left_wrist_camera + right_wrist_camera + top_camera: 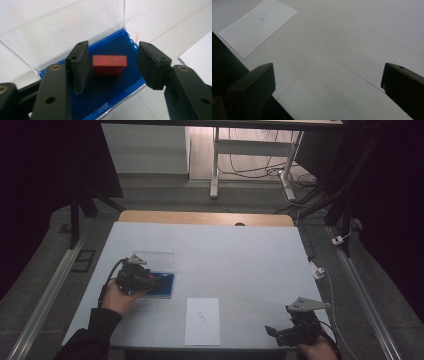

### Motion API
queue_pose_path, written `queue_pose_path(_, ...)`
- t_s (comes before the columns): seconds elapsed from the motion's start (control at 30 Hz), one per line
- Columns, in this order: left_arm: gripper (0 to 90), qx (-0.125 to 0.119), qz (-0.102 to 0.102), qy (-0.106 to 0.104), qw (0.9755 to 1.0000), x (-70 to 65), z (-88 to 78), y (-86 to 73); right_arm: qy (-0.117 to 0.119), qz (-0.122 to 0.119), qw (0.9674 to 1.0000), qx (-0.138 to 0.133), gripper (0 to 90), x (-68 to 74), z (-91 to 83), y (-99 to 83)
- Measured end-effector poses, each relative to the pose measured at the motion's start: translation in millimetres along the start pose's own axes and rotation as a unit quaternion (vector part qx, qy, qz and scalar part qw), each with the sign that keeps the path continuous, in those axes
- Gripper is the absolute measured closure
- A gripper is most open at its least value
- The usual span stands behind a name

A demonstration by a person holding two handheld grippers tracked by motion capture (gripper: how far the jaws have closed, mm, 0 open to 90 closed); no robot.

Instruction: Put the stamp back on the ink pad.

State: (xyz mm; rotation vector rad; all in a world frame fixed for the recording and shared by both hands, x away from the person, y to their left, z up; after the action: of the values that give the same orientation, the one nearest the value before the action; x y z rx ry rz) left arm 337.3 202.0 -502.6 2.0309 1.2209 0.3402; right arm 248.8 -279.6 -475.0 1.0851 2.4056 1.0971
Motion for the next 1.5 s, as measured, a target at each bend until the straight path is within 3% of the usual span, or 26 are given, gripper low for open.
queue_pose_path(0.23,28.6,-0.014,-0.024,-0.017,0.9995,-0.1,-7.4,0.6,0.0,0.0,1.0,-0.001,0.0,0.4,-0.3,0.1)
queue_pose_path(0.5,16.2,-0.026,-0.015,-0.029,0.9991,-7.8,-15.7,1.3,0.0,0.0,1.0,-0.001,0.0,0.1,-0.5,0.1)
queue_pose_path(0.8,7.5,-0.05,-0.028,-0.043,0.9975,-13.8,-31.4,-0.9,-0.001,0.001,1.0,-0.001,0.0,0.2,-0.6,0.1)
queue_pose_path(1.2,4.3,-0.075,-0.028,-0.068,0.9944,-21.1,-58.7,-17.9,-0.001,0.0,1.0,-0.001,0.0,0.1,-0.3,0.0)
queue_pose_path(1.5,3.4,-0.095,-0.044,-0.079,0.9914,-23.6,-81.6,-35.4,-0.001,0.0,1.0,-0.001,0.0,0.2,-0.2,0.0)
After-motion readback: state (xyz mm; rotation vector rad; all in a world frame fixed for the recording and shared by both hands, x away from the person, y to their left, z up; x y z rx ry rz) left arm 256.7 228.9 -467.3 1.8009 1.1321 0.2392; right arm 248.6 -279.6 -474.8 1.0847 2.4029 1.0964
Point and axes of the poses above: each handheld gripper's, and its own axes: z roughly forward along the jaws, y roughly out of its top, x roughly to its left, the point moved 2 cm from there along z, roughly forward along the jaws, and after that the axes turned 4 degrees about -x, right-handed, at the moved point
